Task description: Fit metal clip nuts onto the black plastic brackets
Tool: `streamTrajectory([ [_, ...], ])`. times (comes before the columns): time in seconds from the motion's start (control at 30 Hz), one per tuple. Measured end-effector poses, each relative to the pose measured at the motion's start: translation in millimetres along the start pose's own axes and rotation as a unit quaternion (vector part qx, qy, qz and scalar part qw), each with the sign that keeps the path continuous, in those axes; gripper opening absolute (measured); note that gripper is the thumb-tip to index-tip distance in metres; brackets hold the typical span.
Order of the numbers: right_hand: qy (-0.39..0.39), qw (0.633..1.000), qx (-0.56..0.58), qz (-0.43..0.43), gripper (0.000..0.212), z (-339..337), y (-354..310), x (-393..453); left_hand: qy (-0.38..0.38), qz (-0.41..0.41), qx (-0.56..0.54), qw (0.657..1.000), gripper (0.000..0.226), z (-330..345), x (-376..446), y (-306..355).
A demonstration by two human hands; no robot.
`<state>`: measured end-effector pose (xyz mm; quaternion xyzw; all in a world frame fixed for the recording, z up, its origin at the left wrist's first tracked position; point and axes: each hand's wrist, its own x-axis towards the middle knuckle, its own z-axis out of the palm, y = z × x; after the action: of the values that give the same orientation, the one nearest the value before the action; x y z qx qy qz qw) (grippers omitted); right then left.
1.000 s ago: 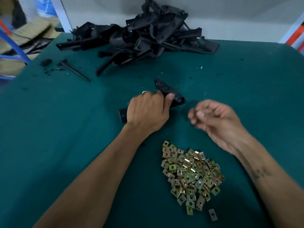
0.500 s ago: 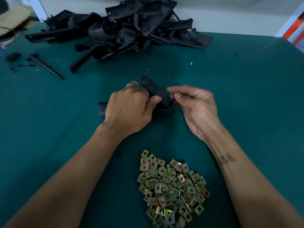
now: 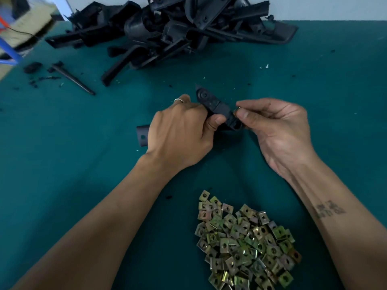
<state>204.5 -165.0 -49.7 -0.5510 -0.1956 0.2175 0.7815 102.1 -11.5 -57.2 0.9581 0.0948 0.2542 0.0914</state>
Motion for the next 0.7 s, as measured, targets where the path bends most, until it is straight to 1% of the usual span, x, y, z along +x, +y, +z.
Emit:
streamTrajectory([
  [0.23, 0.040, 0.999, -0.023, -0.027, 0.016, 3.5, 4.8, -2.6, 0.000, -0.014, -0.008, 1.000, 0.049, -0.7, -0.8, 0.2],
  [0.43, 0.019, 0.998, -0.039, -0.039, 0.019, 2.6, 5.6, -4.4, -0.015, -0.026, 0.004, 1.000, 0.054, 0.1, -1.4, -1.0],
  [0.7, 0.007, 0.996, -0.068, -0.054, 0.022, 4.1, 2.0, -3.0, -0.011, -0.024, 0.008, 1.000, 0.064, -1.0, -3.1, -1.3],
])
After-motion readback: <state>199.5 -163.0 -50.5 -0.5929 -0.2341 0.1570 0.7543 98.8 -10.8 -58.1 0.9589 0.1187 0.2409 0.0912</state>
